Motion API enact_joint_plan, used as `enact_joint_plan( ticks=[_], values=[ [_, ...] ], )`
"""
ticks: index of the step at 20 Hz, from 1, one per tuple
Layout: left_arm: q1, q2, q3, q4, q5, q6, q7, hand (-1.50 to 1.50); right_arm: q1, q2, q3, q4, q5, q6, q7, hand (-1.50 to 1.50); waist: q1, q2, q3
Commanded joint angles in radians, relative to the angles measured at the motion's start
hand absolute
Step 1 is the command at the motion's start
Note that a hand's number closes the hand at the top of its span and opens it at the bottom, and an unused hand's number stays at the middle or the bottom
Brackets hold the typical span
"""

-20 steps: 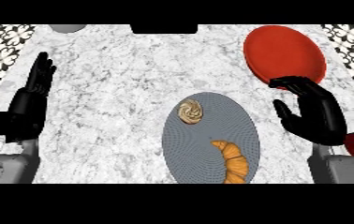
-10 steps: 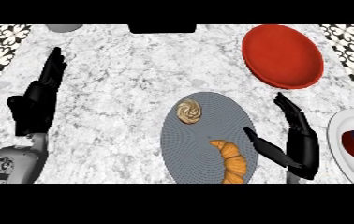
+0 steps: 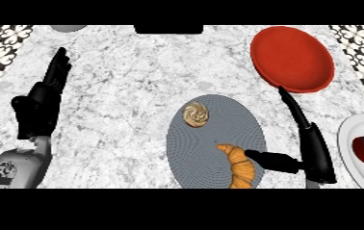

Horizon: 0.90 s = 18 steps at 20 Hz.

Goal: Pick the cupcake from the placemat and place it in the bowl

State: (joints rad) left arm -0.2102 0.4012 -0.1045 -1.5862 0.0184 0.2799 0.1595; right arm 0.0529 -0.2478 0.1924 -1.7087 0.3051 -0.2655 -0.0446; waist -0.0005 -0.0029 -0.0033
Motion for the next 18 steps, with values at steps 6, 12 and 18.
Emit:
enact_joint_plan(
  ticks=[6,12,18],
  values=[
    [-0.058,-0.038,-0.020,0.000,-0.035,0.015,0.047,0.00,-0.288,-0.010,0.161,0.008,0.194,0.225,0.552,-1.50,0.013,0.004,0.002],
    [-0.041,-0.023,0.032,0.038,-0.028,-0.036,0.011,0.00,-0.410,0.065,0.181,0.080,0.145,0.371,0.635,-1.50,0.006,0.004,0.003],
    [-0.005,-0.046,0.026,-0.004,-0.055,-0.039,0.006,0.00,-0.551,0.178,0.202,0.290,0.209,0.408,0.715,-1.50,0.012,0.005,0.003]
  ],
)
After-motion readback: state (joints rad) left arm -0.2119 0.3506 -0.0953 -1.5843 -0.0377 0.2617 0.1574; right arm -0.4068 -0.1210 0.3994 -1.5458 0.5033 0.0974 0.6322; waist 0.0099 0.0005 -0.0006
